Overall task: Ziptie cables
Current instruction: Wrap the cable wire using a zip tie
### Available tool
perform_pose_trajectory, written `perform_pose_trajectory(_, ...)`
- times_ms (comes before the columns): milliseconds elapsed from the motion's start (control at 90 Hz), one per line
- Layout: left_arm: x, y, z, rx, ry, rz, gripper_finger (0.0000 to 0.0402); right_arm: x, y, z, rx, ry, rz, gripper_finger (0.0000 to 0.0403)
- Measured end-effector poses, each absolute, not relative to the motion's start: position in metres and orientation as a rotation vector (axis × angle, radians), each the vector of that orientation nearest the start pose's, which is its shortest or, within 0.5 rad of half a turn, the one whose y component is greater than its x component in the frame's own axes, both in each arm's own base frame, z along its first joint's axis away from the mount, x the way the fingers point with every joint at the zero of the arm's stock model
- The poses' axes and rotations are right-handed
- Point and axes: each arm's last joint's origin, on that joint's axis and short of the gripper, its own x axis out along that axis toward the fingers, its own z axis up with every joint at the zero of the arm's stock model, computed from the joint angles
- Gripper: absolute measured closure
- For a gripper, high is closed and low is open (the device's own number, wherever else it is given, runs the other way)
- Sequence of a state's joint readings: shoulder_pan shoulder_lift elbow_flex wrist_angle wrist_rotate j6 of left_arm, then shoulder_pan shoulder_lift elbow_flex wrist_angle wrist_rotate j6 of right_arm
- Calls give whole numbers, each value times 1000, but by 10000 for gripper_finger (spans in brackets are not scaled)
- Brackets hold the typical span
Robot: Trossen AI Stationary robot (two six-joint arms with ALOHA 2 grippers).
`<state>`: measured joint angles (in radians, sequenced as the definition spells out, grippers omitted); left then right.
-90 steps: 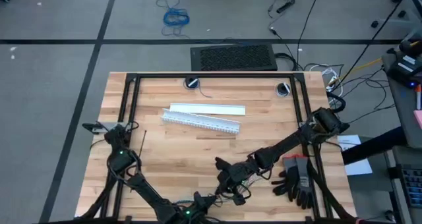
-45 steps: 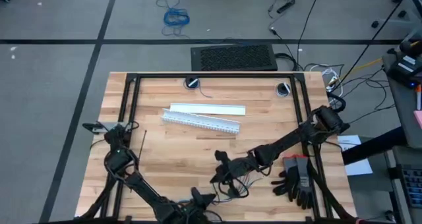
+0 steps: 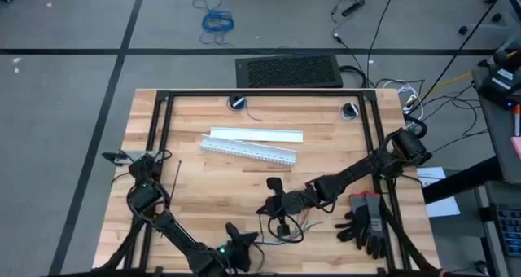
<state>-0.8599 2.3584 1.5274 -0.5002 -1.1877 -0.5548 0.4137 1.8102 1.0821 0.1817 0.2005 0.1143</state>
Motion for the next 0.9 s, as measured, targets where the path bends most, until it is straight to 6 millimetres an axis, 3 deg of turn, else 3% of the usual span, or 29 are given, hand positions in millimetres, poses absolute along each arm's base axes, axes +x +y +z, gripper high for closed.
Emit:
perform_pose_trajectory(244,301,-310,87,358,502,508,392,354,160,176,-47,602,184,403)
perform_pose_trajectory(444,301,-310,97,263,479,521,327,355,157,177,-61,583,116,403)
perform_pose_trajectory(678,301,-311,123,1,411,544,242,359,149,178,-63,563,50,403)
perform_pose_trajectory(900,319,-302,123,-155,428,568,222,364,151,187,9,462,23,403)
